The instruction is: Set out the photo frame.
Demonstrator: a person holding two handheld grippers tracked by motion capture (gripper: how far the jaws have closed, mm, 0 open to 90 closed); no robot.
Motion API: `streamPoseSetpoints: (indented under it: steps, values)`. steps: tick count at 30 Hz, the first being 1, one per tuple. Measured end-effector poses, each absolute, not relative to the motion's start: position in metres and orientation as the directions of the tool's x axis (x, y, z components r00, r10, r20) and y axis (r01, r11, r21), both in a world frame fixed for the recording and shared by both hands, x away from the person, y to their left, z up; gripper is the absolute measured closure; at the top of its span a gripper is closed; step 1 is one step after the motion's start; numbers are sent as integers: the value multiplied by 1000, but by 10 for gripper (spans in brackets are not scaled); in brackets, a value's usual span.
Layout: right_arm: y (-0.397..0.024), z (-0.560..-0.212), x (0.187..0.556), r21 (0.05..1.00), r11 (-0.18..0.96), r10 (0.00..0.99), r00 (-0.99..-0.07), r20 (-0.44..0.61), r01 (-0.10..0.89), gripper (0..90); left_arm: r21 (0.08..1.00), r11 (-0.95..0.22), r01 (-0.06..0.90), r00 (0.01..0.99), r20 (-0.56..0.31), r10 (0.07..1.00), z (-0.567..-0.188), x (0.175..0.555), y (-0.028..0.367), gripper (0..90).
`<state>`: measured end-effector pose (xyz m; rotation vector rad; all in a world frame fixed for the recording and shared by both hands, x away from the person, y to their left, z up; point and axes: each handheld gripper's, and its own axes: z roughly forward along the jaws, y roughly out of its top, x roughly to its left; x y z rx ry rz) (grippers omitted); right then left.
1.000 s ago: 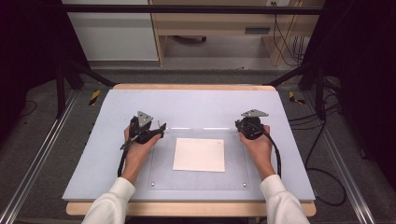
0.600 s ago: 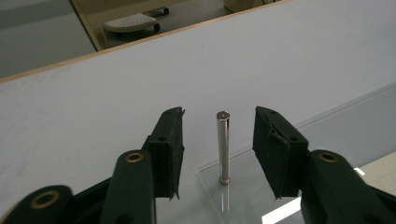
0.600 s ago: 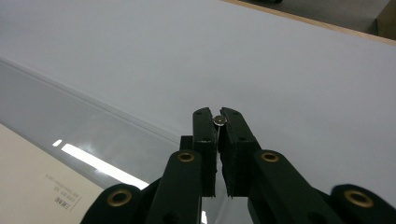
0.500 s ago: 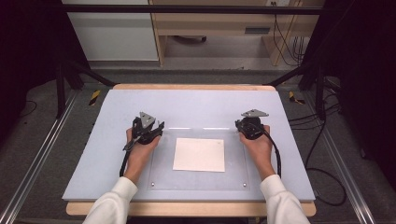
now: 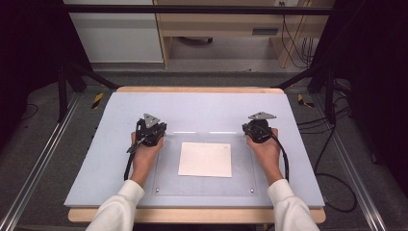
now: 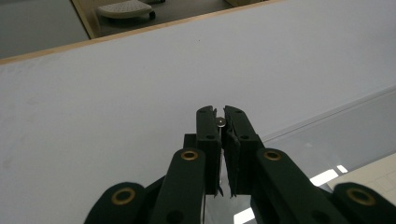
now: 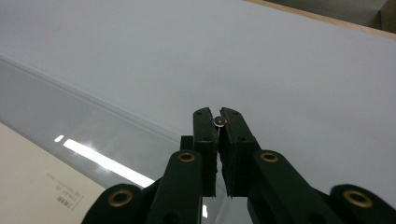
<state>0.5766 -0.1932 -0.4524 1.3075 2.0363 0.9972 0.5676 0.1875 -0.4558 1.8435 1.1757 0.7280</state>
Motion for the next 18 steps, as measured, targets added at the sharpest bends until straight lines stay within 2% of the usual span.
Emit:
streamPoseSetpoints:
  steps: [10,18]
  values:
    - [-193,-445,585,752,272,915,-404,-8,600,857,817,-273,508,421,42,906,-447,576,188,848]
    - [-195,-438,598,693,272,911,-410,37,668,856,759,-284,586,430,6,903,-438,590,188,849]
